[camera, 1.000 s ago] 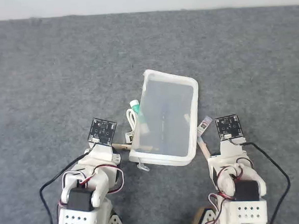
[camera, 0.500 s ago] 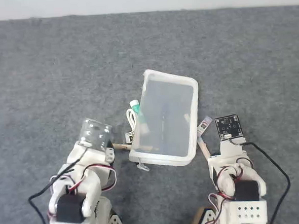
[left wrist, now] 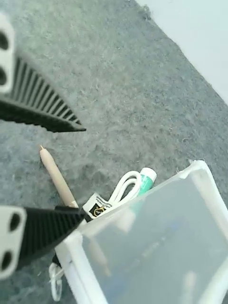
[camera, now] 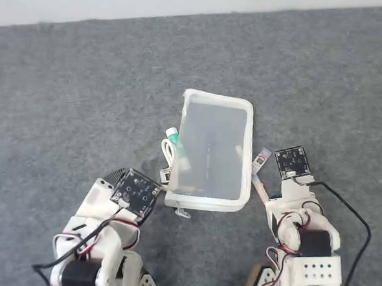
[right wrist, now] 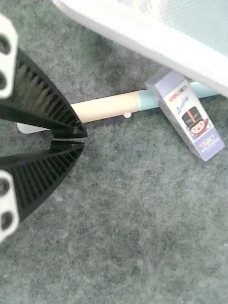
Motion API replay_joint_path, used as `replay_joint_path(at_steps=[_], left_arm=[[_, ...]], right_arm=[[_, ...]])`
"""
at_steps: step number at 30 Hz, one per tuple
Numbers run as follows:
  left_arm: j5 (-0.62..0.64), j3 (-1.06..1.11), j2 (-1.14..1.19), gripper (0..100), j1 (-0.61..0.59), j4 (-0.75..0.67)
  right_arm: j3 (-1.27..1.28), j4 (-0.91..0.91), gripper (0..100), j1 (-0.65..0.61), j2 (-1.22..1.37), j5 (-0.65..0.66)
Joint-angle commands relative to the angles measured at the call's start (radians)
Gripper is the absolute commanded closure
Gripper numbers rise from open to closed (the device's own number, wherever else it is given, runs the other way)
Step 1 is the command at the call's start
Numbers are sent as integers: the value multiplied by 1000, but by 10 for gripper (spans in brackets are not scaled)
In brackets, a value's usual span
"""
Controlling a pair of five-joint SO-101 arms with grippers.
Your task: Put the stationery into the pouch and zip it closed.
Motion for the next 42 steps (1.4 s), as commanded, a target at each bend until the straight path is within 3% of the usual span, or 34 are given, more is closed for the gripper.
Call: replay_joint_path(at_steps=[1, 12, 32, 42], left_arm=[[-52, -35, 160, 734, 21, 17], [-60, -162, 631, 724, 210, -41], [144, -183, 1073, 724, 218, -623], [95, -489, 1103, 724, 219, -187]], right_arm=[[21, -5, 993, -8, -18, -8], [21, -5, 993, -8, -18, -8], [21, -5, 993, -7, -18, -8], [21, -5, 993, -5, -18, -8]])
